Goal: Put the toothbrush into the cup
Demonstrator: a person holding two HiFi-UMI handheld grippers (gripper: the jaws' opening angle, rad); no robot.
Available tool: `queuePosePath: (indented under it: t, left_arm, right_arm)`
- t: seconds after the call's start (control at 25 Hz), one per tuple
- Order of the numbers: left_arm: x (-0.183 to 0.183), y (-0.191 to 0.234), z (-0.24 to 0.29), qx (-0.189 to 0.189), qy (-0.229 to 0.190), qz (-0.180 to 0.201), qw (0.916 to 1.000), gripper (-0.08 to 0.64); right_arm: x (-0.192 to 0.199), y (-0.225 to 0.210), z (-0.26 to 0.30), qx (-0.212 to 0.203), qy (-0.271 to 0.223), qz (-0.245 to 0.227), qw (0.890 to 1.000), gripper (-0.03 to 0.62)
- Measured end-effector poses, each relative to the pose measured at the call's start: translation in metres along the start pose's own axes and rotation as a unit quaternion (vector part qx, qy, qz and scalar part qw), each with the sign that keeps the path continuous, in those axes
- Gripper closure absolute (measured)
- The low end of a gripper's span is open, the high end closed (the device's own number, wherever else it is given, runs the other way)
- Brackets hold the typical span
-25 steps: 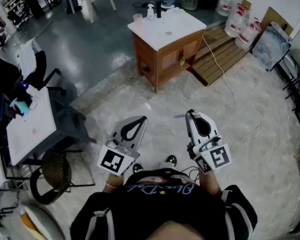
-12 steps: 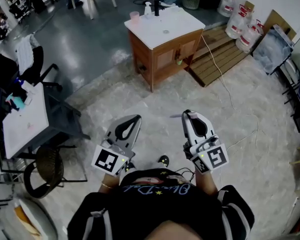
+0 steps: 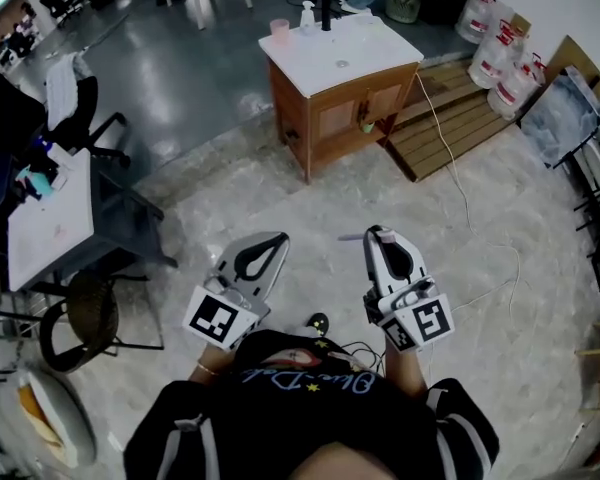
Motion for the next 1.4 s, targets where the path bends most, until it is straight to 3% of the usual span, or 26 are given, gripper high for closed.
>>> queuePosePath:
  t: [0.44,0.88,1.04,1.4]
  left_arm:
    - [-0.013,-0.012,0.044,0.037,0.000,0.020,0.9991,0.560]
    - [-0.014,0.026,0.105,0.061,-0.003,0.019,0.9979,0.560]
    - [-0.013,0.053,0.131,0.083,-0.001,-0.002,0.9965,0.560]
    - [-0.018,0.128,0.194,0.096,-0.002,-0.003,0.9954,0.560]
  right_arm:
    - [-0.007,-0.030,-0.012,0.024,-0.009,-0.002,1.000,0.577]
    - [-0.001,-0.072,0.015,0.051,0.001,-0.019,0.999,0.577]
    - [0.001,-0.087,0.043,0.051,0.005,-0.029,0.998,0.577]
    - [0.007,-0.129,0.125,0.060,0.024,-0.050,0.997,0.577]
Point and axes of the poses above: the fingertips, and each gripper's own axes: z forward along the fingers, y to its left, x out of its underside, the point moved 6 cm from there along -z, backward along the fingers, and after that the axes turned 9 degrees about -z, right-handed, at the moved point
